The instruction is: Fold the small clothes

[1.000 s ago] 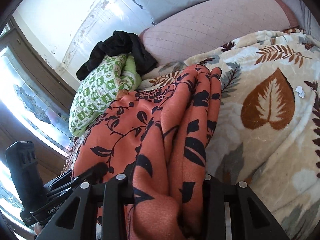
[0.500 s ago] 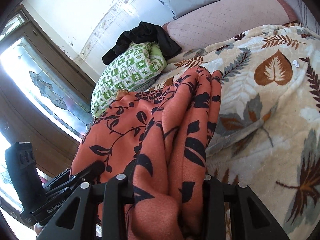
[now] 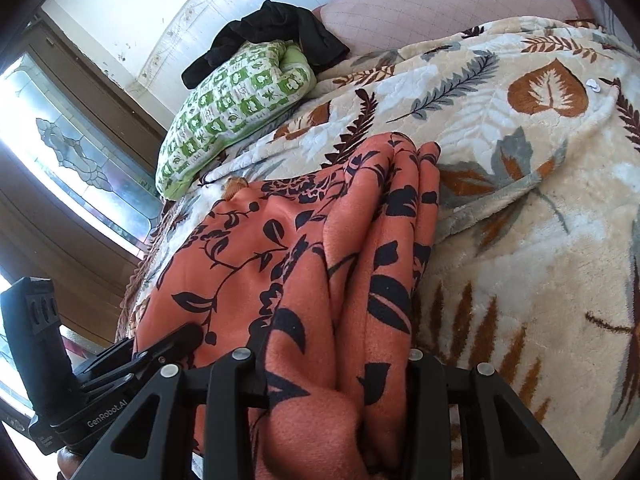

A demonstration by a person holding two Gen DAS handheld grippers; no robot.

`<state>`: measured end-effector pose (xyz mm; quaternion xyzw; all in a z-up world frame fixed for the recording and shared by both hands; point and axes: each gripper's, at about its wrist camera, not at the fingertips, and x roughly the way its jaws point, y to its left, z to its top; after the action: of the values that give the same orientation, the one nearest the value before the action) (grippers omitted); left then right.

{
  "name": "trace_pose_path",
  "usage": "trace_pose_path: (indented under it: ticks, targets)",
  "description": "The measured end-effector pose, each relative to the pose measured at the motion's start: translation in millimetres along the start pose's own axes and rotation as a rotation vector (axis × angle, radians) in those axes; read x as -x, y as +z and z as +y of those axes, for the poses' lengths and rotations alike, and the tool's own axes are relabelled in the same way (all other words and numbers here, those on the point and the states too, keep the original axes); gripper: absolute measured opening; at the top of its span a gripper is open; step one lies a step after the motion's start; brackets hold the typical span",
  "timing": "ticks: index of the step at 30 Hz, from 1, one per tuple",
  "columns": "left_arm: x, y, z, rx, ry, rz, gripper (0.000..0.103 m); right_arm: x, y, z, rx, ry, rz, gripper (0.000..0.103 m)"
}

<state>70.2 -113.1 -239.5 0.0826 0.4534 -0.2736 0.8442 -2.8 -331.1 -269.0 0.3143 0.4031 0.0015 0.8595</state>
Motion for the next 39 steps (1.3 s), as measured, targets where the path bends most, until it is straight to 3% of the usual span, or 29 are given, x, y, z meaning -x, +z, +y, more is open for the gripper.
trace_pose_path:
  ticks: [7, 12, 15, 20, 24, 26, 28, 31, 34, 39]
  targets:
    - [0, 0, 2, -0.013, 0.023, 0.010, 0.056, -7, 4, -6, -0.048, -0.010, 0.065, 0.050]
    - [12, 3, 1, -0.058, 0.120, -0.055, 0.058, -1, 9, -5, -0.032, -0.046, 0.071, 0.053]
    - [20, 5, 3, -0.078, 0.163, -0.098, 0.059, 13, 13, -2, -0.009, -0.084, 0.034, 0.053]
    - [16, 7, 7, -0.068, 0.166, -0.087, 0.060, 46, 17, 1, 0.007, -0.120, -0.101, 0.053]
    - [12, 6, 8, -0.072, 0.179, -0.085, 0.060, 66, 14, 17, 0.056, 0.032, -0.172, 0.053]
    - [7, 5, 9, -0.071, 0.196, -0.079, 0.067, 62, 12, 24, 0.071, 0.098, -0.143, 0.053]
    - [-1, 2, 11, -0.068, 0.211, -0.065, 0.075, 46, 9, 22, 0.046, 0.104, -0.076, 0.053]
    - [-19, -1, 19, -0.049, 0.188, -0.019, 0.083, -1, 0, 0, -0.048, 0.013, 0.117, 0.051]
    - [-22, -1, 28, -0.015, 0.174, -0.011, 0.092, 3, 2, -5, -0.079, 0.040, 0.099, 0.051]
    - [-21, -3, 26, -0.038, 0.178, -0.024, 0.092, 1, 2, 5, -0.060, -0.030, 0.109, 0.051]
